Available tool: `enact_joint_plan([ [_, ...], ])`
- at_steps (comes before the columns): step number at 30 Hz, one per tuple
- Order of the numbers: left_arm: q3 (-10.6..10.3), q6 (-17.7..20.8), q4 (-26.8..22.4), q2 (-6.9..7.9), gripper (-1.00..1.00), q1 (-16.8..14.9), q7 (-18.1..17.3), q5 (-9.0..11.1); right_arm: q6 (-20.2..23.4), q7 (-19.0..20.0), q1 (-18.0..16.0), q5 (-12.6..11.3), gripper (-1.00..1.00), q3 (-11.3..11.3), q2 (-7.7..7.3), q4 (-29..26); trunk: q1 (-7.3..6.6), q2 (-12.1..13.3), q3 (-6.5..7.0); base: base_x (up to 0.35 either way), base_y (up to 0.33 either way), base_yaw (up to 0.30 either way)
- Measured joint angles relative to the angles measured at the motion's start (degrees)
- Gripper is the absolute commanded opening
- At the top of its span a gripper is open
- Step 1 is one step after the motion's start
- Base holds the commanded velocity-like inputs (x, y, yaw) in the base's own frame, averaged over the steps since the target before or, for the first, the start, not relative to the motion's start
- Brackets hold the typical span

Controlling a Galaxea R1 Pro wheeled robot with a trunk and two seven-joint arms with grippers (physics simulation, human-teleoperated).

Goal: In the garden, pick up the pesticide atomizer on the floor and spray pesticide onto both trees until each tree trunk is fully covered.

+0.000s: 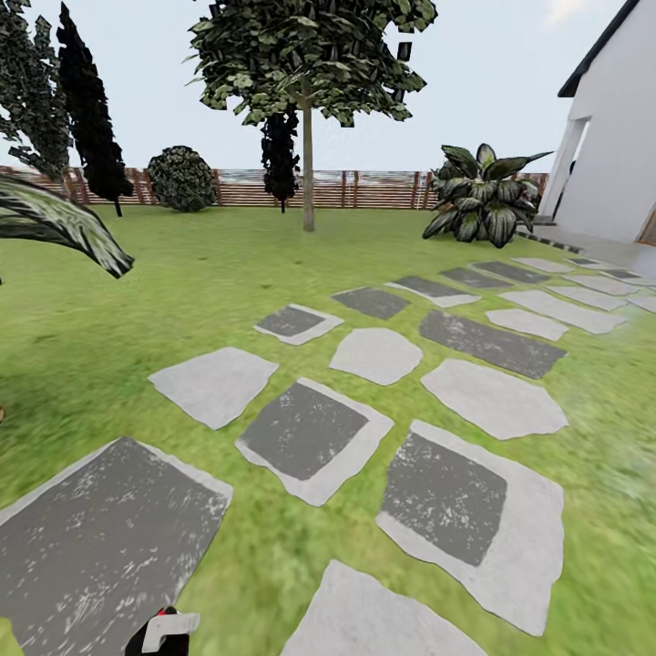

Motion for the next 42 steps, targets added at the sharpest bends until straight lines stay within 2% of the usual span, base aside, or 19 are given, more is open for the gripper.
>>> enact_joint_plan([
  [11, -0.17, -0.02, -0.01, -0.64, -1.0, 0.03, -0.03, 0.06, 0.0, 0.0, 0.0, 0.0, 1.0, 0.0, 0.0, 0.0, 0.0, 0.0, 0.0, 0.34, 0.0, 0.0],
  [31, -0.06, -0.09, 0.1, -0.81, -1.0, 0.03, 0.0, 0.29, 0.0, 0.0, 0.0, 0.0, 1.0, 0.0, 0.0, 0.0, 0.0, 0.0, 0.0, 0.34, 0.0, 0.0],
  [34, -0.01, -0.1, 0.04, -0.49, -1.0, 0.05, 0.0, 0.31, 0.0, 0.0, 0.0, 0.0, 1.0, 0.0, 0.0, 0.0, 0.0, 0.0, 0.0, 0.34, 0.0, 0.0],
  [42, -0.07, -0.11, -0.24, -0.73, -1.0, 1.16, 0.0, 0.2, 0.0, 0.0, 0.0, 0.0, 1.0, 0.0, -0.01, 0.0, 0.0, 0.0, 0.0, 0.34, 0.0, 0.0],
])
